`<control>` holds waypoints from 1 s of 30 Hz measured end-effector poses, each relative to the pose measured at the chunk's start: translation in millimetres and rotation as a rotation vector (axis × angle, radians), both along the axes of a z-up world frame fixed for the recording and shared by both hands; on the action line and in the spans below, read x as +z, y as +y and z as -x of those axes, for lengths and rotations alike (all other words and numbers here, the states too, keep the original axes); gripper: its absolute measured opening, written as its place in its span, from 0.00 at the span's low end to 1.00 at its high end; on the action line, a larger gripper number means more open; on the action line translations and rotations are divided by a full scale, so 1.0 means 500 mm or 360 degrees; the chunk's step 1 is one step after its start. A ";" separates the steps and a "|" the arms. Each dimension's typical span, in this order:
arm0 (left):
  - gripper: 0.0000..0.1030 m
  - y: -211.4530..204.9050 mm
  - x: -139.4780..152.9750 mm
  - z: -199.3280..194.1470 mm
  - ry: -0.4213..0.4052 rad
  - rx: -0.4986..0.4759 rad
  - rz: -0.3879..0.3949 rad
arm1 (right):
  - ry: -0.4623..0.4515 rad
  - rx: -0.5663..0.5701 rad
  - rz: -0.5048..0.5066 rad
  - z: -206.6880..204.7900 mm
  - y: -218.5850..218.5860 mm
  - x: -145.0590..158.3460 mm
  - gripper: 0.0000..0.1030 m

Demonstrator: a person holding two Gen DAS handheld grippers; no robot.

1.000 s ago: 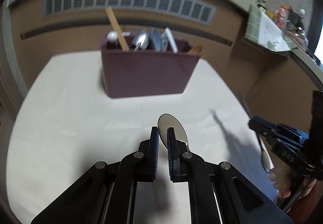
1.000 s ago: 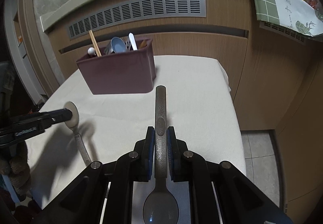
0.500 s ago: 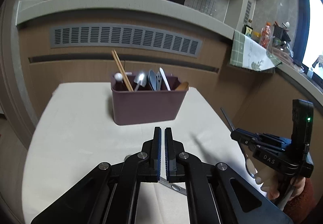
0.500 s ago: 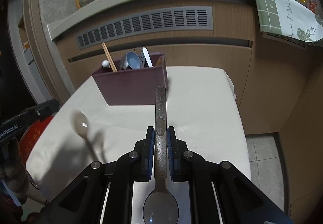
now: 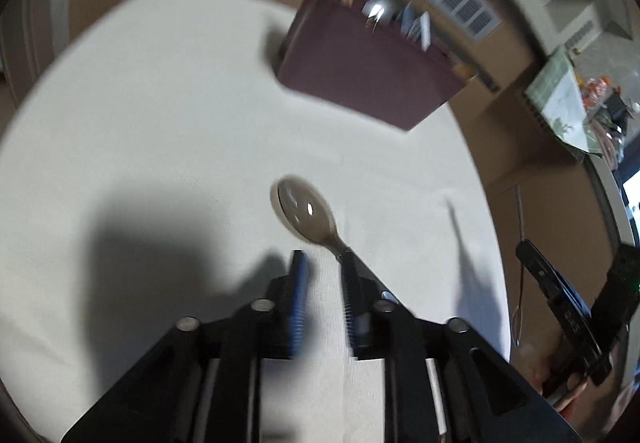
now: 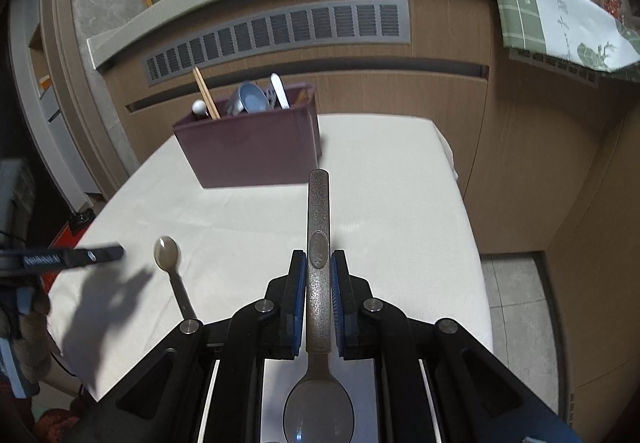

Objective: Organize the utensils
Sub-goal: 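Grasp the translucent brown plastic spoon with the left gripper while the right holds its spoon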

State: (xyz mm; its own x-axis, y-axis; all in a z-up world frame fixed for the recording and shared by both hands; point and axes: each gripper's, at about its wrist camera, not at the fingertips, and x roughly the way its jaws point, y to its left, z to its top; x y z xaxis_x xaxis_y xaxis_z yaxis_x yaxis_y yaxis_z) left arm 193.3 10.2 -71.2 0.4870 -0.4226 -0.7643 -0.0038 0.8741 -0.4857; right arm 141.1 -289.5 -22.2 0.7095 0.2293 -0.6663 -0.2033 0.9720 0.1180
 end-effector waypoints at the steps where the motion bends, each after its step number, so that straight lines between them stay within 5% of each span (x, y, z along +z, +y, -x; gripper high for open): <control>1: 0.27 -0.005 -0.012 -0.011 0.0024 0.0013 0.0004 | 0.0013 -0.0002 -0.0010 0.000 -0.004 -0.005 0.10; 7: 0.35 -0.073 -0.019 -0.076 -0.0026 -0.0053 -0.0079 | 0.0053 -0.0010 -0.0020 0.007 -0.019 -0.042 0.10; 13: 0.39 -0.200 -0.013 -0.092 -0.0170 -0.0385 -0.0365 | 0.0192 -0.0013 0.0018 -0.015 -0.016 -0.090 0.11; 18: 0.41 -0.264 -0.024 -0.055 -0.0349 -0.0549 -0.0736 | 0.0278 -0.0007 0.0081 -0.033 -0.011 -0.109 0.13; 30: 0.43 -0.196 -0.017 -0.067 -0.0238 -0.0544 -0.0634 | 0.0256 0.0059 0.0083 -0.057 0.001 -0.100 0.11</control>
State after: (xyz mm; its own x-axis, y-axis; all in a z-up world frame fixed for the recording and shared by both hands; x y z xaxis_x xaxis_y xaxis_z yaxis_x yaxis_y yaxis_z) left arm 226.6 -88.0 -79.6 0.4883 -0.2678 -0.8306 0.3563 0.9300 -0.0903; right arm 169.8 -289.1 -72.5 0.5842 0.2154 -0.7825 -0.2219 0.9698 0.1014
